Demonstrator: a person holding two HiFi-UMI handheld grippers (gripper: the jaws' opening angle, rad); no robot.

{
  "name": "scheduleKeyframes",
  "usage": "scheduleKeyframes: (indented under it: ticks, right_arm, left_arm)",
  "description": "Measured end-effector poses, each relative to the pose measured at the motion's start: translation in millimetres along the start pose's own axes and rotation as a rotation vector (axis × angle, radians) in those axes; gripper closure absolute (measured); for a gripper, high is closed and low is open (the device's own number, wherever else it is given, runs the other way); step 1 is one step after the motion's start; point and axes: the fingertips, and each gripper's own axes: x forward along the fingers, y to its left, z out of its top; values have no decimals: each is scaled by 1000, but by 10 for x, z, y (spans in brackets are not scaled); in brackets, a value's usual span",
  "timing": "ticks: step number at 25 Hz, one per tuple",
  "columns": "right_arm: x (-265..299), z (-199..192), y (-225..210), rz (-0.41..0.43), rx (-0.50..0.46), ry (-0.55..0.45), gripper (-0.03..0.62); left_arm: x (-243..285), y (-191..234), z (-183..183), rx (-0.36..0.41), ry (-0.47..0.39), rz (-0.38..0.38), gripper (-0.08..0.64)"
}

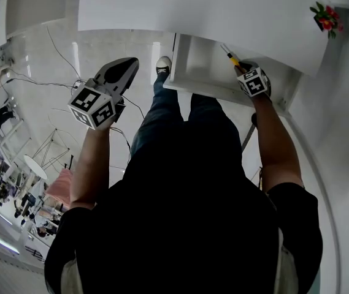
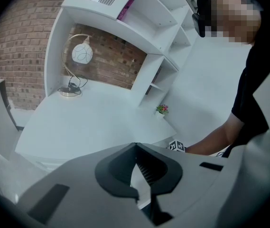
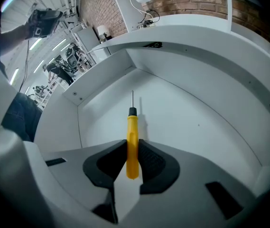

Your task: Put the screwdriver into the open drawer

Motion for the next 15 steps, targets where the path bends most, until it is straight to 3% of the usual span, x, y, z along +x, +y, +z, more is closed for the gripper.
scheduleKeyframes:
  ticks: [15]
  right_arm:
    - [103,-6,9,-15,5,19,511]
  left_arm:
    - [13,116,-105,-24,6,-5,543]
